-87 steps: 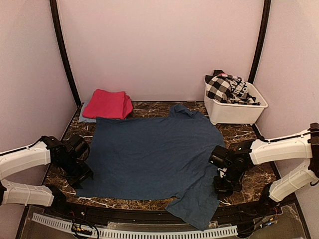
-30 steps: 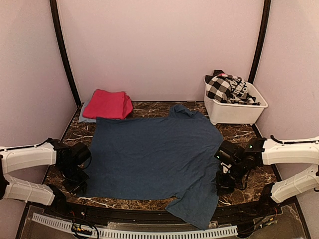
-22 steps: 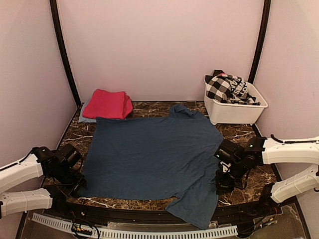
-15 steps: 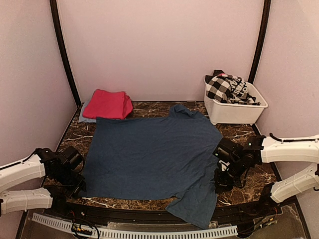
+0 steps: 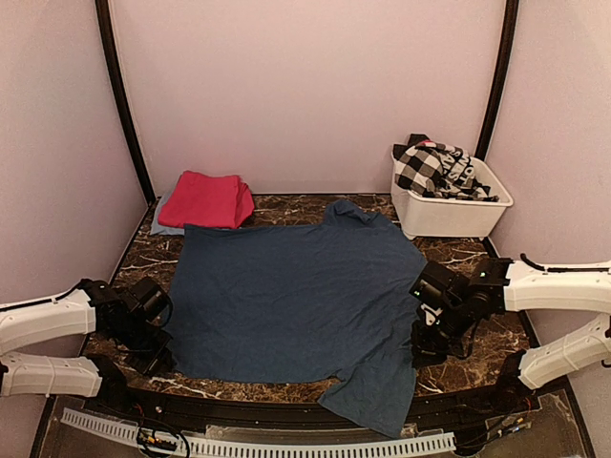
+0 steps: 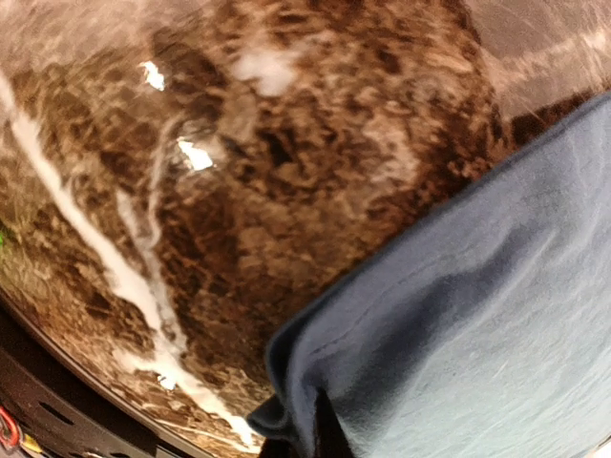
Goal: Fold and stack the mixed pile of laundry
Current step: Pick up the flattened T-shirt from the center of the board.
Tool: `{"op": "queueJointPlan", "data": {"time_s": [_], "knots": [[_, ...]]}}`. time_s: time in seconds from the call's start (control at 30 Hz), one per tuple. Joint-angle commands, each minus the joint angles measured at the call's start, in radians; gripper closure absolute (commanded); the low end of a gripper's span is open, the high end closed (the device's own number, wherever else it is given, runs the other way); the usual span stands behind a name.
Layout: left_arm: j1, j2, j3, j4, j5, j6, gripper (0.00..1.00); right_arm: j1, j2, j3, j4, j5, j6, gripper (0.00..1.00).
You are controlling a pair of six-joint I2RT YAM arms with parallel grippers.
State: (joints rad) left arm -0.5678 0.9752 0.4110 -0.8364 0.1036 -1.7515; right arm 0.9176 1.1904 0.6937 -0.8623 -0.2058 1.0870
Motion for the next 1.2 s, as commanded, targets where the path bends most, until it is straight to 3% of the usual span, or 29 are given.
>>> {"op": "queueJointPlan", "data": {"time_s": [0.0, 0.37, 0.87, 1.17], "knots": [[-0.007, 0.036, -0.076, 0.017, -0.045, 0.006, 1.0, 0.006, -0.03, 0.016, -0.016, 0.012, 0.017, 1.0], [-0.007, -0.166, 0.15, -0.281, -0.179, 0.04, 1.0, 0.007, -0.154, 0.031, -0.053, 0.04, 0.055, 1.0], [0.007, -0.122, 0.25, -0.262, -0.271, 0.1, 1.0, -0.019, -0.197, 0.047, -0.062, 0.089, 0.047, 1.0], [0.131, -0.009, 0.274, -0.103, -0.222, 0.236, 1.0, -0.129, -0.158, 0.094, 0.003, 0.086, -0.044, 1.0]]}}
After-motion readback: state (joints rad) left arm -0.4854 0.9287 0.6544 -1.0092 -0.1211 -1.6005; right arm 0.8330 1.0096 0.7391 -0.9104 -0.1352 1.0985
